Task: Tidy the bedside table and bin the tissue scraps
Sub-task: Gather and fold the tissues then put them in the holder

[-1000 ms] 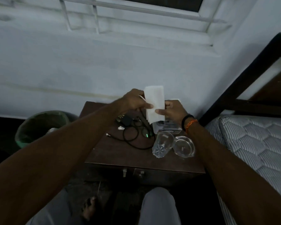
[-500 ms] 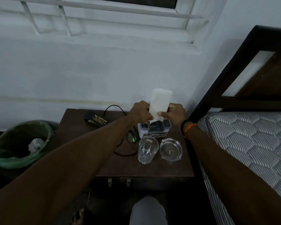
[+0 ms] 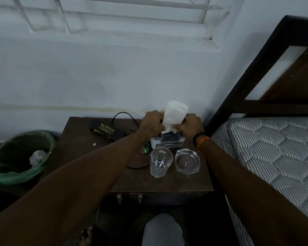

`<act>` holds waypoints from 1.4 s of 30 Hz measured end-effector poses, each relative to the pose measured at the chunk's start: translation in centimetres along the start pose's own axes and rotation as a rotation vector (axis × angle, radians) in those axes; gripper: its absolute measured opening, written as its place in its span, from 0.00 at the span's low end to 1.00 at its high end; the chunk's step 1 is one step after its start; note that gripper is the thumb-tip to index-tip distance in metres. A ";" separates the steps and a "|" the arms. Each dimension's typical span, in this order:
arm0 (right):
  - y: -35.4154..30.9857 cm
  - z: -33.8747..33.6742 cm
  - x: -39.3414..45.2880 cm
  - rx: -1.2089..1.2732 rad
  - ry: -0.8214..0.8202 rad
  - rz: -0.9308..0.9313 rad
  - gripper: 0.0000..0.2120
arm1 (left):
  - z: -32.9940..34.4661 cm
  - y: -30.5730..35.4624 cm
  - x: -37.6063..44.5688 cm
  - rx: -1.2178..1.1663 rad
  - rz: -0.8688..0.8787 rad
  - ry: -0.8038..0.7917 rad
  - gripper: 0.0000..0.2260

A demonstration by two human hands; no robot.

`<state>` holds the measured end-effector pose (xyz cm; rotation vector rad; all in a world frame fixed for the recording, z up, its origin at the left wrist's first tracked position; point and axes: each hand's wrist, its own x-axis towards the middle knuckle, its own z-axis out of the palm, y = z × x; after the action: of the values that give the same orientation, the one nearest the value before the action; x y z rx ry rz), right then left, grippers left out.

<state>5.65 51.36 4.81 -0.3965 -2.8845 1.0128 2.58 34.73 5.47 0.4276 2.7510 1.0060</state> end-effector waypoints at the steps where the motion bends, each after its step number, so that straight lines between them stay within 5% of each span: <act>1: 0.0 0.0 -0.1 -0.002 0.015 -0.008 0.12 | 0.2 0.0 0.0 0.000 -0.001 0.013 0.16; 15: -0.3 0.8 -0.6 -0.095 0.014 -0.064 0.09 | 1.4 -0.3 0.1 0.118 -0.055 0.063 0.22; 25: -0.5 2.2 -1.6 -0.116 0.129 -0.125 0.07 | 0.2 -1.9 0.7 -0.035 0.014 0.006 0.18; 32: -1.6 2.2 -1.3 -0.213 0.004 -0.065 0.07 | 0.3 -1.8 0.5 0.073 -0.002 -0.050 0.21; 42: -1.1 0.2 -1.2 -0.008 0.039 -0.086 0.12 | 0.9 -1.2 0.9 0.209 -0.035 -0.023 0.24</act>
<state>6.52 50.13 5.35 -0.2871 -2.8448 0.9688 1.68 34.70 3.91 0.4160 2.8433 0.7038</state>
